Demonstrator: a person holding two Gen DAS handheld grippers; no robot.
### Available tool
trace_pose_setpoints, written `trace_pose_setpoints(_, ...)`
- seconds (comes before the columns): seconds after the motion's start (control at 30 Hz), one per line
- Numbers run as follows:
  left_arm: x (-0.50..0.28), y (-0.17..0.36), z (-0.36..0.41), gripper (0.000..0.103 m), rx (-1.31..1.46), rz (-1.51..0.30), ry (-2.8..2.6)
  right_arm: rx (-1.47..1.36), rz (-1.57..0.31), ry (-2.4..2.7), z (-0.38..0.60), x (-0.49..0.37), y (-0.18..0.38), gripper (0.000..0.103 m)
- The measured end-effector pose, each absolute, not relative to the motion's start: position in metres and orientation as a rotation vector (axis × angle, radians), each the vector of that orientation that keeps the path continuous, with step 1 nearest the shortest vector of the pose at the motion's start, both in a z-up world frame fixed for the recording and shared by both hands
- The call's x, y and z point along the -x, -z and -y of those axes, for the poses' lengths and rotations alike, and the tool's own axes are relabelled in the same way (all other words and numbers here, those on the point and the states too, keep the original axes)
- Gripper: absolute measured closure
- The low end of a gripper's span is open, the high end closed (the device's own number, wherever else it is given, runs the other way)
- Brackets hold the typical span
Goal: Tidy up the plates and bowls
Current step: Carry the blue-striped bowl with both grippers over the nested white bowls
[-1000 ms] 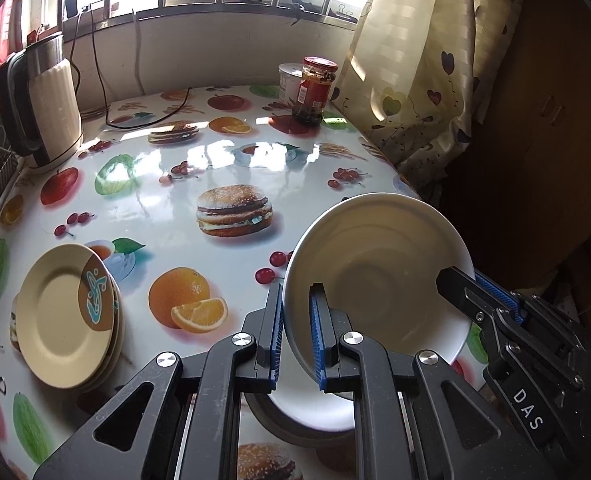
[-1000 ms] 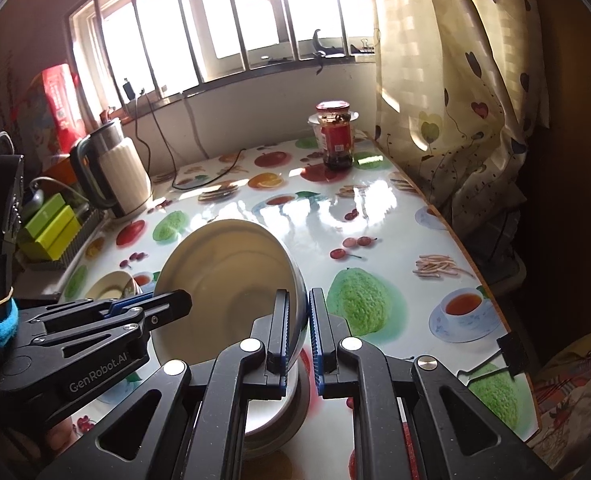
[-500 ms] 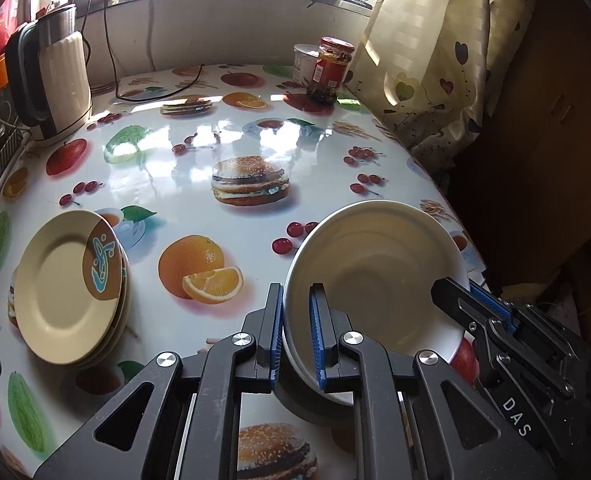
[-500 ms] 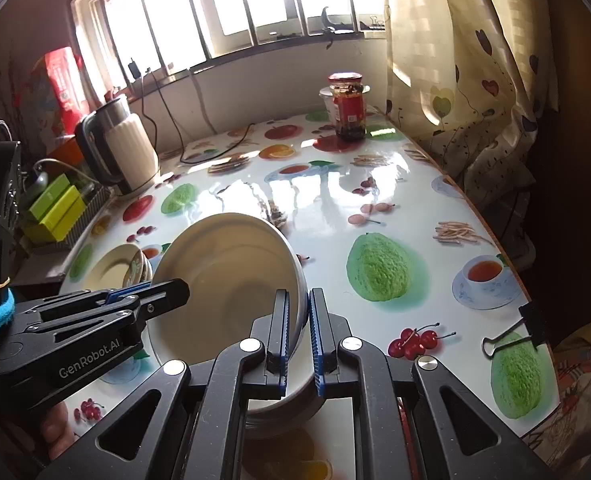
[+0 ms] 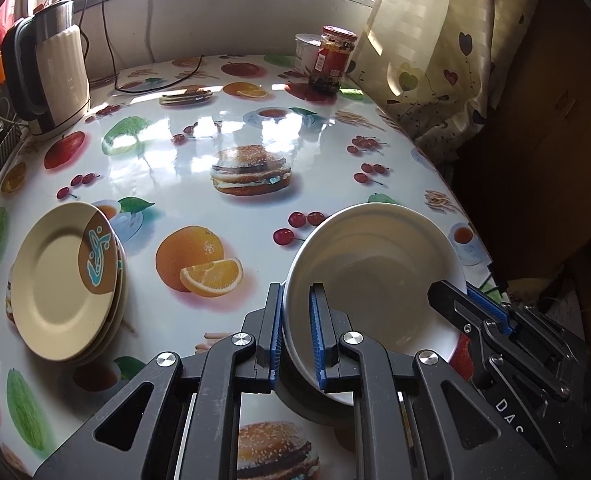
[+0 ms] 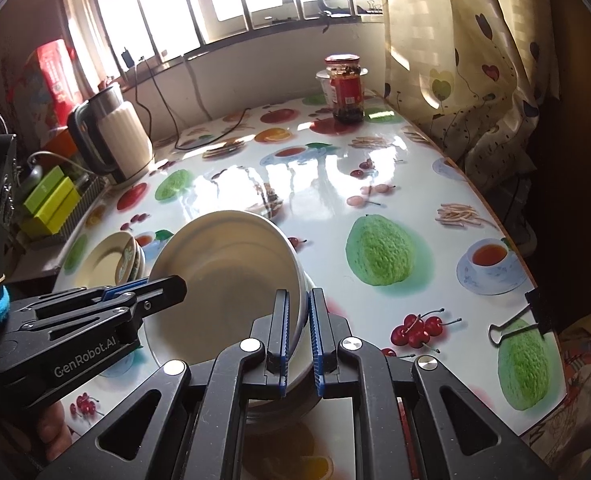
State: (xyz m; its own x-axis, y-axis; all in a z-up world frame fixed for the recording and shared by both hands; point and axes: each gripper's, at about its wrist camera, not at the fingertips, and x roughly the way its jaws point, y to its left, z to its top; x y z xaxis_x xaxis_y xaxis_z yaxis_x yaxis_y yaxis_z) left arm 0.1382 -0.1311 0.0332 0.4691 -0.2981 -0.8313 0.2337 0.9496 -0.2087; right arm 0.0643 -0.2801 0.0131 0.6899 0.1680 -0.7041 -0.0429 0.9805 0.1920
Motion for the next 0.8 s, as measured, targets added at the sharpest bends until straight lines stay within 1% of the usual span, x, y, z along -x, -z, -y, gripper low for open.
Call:
trace_pose_setpoints(0.43,-0.1406,-0.0295,0.1316,0.090,0.070,-1.042,0.326,-0.156,-0.832,-0.108,0.2797,-0.0661,-0.0080,0.092)
trace_pose_setpoints(0.63,-0.1419,-0.0285,0.1329,0.090,0.063,-1.042,0.322,-0.156,-0.842,-0.111,0.2795,-0.0682,-0.0065,0.090)
trace_pose_setpoints(0.8,-0.1420,-0.0298,0.1337,0.090,0.064,-1.042,0.319,-0.157,-0.843,-0.110,0.2791,-0.0694,-0.0057,0.090)
